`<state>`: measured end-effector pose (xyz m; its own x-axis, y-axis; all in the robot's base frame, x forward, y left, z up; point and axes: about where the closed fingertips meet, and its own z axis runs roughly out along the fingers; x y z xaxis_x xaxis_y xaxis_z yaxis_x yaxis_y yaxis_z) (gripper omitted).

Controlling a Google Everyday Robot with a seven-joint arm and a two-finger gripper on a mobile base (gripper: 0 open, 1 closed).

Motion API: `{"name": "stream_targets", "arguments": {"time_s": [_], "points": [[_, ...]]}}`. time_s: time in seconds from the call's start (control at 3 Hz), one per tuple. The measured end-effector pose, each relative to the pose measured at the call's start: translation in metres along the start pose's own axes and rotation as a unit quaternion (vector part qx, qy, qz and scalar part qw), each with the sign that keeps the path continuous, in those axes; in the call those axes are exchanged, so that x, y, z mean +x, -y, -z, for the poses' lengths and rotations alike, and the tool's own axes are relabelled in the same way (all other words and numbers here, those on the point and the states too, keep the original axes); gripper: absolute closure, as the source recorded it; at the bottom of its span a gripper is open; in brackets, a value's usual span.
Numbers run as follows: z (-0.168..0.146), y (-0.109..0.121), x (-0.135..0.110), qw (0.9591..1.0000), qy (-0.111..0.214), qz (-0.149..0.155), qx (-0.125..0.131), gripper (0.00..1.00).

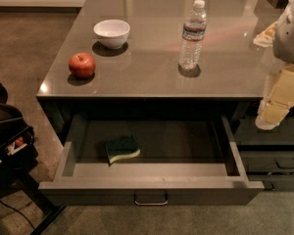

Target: Pick sponge from top drawer and place on counter

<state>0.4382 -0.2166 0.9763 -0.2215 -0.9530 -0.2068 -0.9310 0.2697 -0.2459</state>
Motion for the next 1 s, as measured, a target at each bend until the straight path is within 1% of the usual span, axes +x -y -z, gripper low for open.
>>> {"name": "stream_targets", "arguments": {"time_s": [0.33, 0.67, 1.0], "points": [[0.000, 0.000, 0.000, 1.0000, 0.000, 0.000, 0.001, 0.00], [-0.012, -0.001, -0.006, 0.9987, 0.049, -0.016, 0.006, 0.00], [-0.056, -0.016, -0.013, 0.9884, 0.135, -0.068, -0.013, 0.00]]}}
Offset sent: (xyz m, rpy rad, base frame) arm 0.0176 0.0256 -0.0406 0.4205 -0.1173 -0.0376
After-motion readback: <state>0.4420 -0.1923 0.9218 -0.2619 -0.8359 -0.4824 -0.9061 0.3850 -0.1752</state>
